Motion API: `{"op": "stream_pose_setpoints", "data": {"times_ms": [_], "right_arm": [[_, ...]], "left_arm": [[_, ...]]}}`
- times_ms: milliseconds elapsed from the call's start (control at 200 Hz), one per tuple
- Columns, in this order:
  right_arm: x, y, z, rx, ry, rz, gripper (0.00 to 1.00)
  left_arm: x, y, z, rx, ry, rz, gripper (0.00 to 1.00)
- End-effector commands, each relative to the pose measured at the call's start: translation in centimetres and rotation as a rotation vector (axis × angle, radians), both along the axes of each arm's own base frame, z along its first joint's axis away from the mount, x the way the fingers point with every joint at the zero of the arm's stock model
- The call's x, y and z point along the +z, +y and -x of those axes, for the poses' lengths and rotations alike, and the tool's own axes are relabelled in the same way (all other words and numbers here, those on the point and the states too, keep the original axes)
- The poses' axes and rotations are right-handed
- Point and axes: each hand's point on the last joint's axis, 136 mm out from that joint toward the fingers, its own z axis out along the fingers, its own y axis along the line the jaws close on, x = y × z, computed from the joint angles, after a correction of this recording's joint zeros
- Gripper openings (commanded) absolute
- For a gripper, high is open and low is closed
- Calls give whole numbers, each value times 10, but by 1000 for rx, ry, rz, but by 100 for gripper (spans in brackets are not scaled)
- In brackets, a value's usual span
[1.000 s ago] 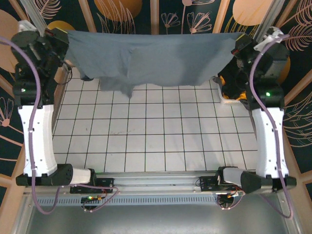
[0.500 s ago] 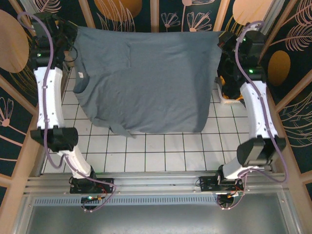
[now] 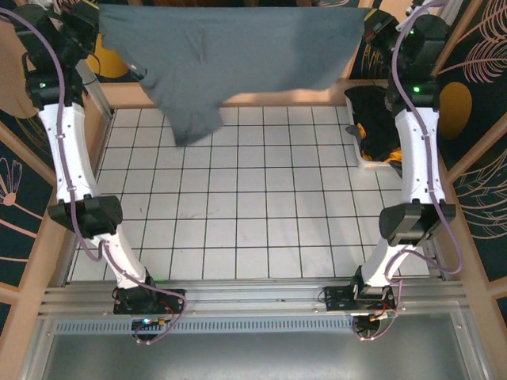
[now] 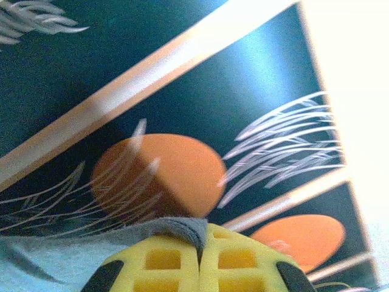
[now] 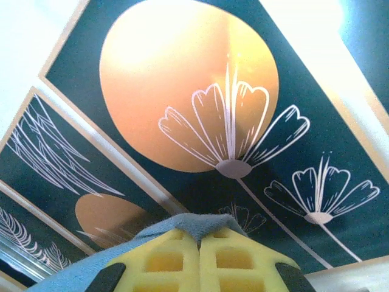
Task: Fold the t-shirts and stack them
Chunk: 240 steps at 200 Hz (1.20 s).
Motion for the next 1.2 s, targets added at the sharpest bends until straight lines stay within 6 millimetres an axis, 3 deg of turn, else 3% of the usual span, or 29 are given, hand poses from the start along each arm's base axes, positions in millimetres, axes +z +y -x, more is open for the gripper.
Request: {"op": "stream_pose_setpoints", "data": {"times_ms": [0, 85, 200, 260, 370, 455, 495, 541, 631, 776, 946, 1086, 1196], "right_arm": [[13, -37, 33, -126, -32, -21, 0], [-18, -42, 50, -154, 31, -15, 0], [-94, -53, 79, -232, 193, -22, 0], [-145, -54, 95, -246, 302, -27, 0], [-243, -47, 123, -221, 510, -57, 0], [-321, -39, 143, -193, 715, -74, 32], [-351, -36, 152, -183, 810, -68, 43], [-378, -36, 163, -187, 891, -49, 51], [-404, -44, 181, -235, 962, -5, 65], [-411, -49, 187, -260, 988, 33, 69], [-415, -30, 172, -202, 968, 56, 59], [-408, 18, 143, -38, 863, 102, 47], [-415, 44, 115, 26, 854, 166, 36]], "left_arm": [[76, 0, 82, 72, -224, -52, 0], [44, -1, 97, 91, -142, -53, 0], [-22, 0, 117, 130, 40, -42, 0], [-80, -2, 121, 123, 197, -10, 0], [-229, -12, 139, 98, 540, 109, 4], [-324, -13, 166, 123, 751, 131, 25], [-354, -14, 175, 127, 818, 117, 39], [-388, -14, 187, 131, 899, 108, 48], [-413, -10, 201, 173, 968, 74, 60], [-425, -18, 207, 158, 1005, 91, 59], [-443, -55, 199, 43, 1061, 99, 51], [-456, -101, 183, -61, 1091, 102, 42], [-474, -136, 176, -123, 1123, 136, 37]]}}
